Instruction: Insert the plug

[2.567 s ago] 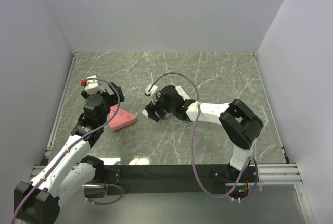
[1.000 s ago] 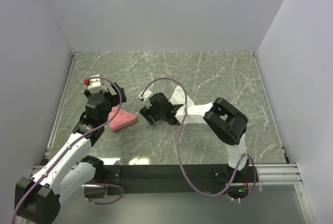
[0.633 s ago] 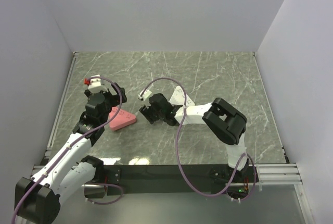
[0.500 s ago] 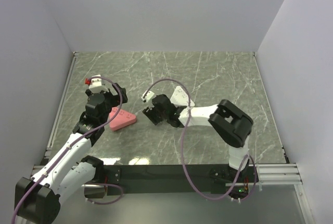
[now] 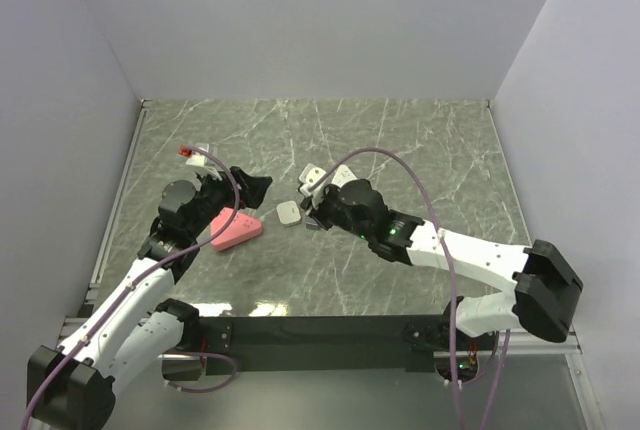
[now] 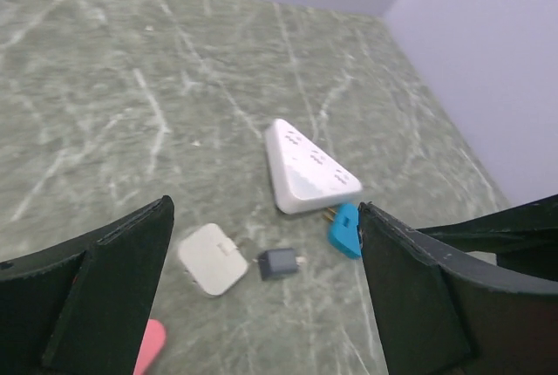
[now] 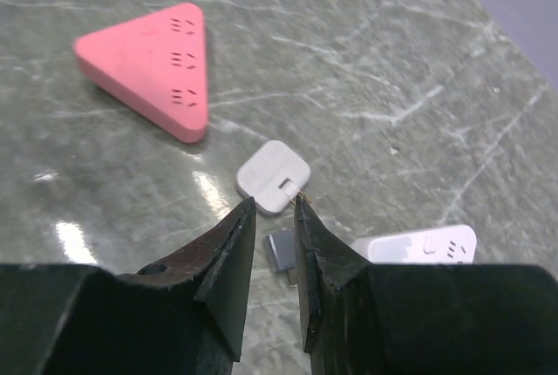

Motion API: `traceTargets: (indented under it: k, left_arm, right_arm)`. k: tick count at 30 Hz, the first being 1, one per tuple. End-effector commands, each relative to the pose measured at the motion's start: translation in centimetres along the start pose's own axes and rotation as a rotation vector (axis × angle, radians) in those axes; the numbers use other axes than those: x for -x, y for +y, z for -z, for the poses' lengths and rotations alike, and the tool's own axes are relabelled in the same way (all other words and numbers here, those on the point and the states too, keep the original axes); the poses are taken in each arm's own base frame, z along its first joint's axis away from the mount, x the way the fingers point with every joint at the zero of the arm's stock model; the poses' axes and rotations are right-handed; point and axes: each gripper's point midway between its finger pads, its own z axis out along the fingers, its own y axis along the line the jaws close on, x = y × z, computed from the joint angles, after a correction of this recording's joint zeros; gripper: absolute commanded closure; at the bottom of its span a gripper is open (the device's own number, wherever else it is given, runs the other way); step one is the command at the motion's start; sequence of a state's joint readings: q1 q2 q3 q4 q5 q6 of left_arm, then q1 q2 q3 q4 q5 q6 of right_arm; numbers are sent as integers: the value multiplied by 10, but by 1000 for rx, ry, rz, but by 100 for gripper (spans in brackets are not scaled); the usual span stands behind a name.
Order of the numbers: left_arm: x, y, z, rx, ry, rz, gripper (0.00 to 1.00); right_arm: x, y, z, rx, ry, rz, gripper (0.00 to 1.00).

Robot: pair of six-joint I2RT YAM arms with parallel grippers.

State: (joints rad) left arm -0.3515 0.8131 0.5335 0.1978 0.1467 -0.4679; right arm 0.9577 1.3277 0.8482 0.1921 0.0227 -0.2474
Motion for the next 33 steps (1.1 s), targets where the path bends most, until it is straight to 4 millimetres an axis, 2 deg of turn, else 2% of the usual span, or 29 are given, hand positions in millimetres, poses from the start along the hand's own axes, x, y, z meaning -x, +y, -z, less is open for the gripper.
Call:
traceTargets:
  k: [1,4,8,13,14,16,17,18,19,20,21,23,25,26,27,33]
  left_arm:
    - [14,-40,5,-193,-16,13,8]
    - [17,-23,5,-98,-36,-3,7]
    - [20,-19,5,-69,-51,-5,5]
    - [14,-2,-2,10,-36,-1,3]
    - [13,1,-3,25,-36,-1,2]
    - [14,12,-2,80,-52,-1,2]
    - [14,16,-2,100,-57,1,1]
    - [14,17,0,110,-60,-1,1]
    - [14,20,0,123,-61,1,1]
    - [14,21,1,128,-65,0,1]
    - [16,20,2,127,-71,1,1]
    - [15,21,2,127,-71,1,1]
    - [14,21,3,128,-69,1,1]
    - [16,28,4,165,-81,-1,1]
    - [17,28,4,165,-84,0,1]
    - [19,30,6,175,-98,4,1]
  right_arm:
    - [14,15,12,63,-66,42,68]
    - [8,11,9,40,-32,36,68]
    - [-6,14,-6,45,5,20,65]
    - [-20,14,-37,40,74,-32,53]
    - [-22,15,-41,38,86,-56,47]
    - [-29,16,-58,37,125,-83,42]
    - [-20,15,-65,29,119,-104,38]
    - [-36,17,-74,25,169,-112,37]
    - [-37,17,-79,16,178,-124,35]
    - [-29,11,-86,-14,170,-148,33]
    - [-43,13,-93,-17,217,-160,32]
    - [-45,10,-108,-44,247,-198,30]
    - [-55,8,-113,-69,307,-214,30]
    - [-56,7,-120,-77,320,-216,30]
    - [-66,4,-118,-112,366,-239,30]
    - [-89,3,-114,-181,441,-311,30]
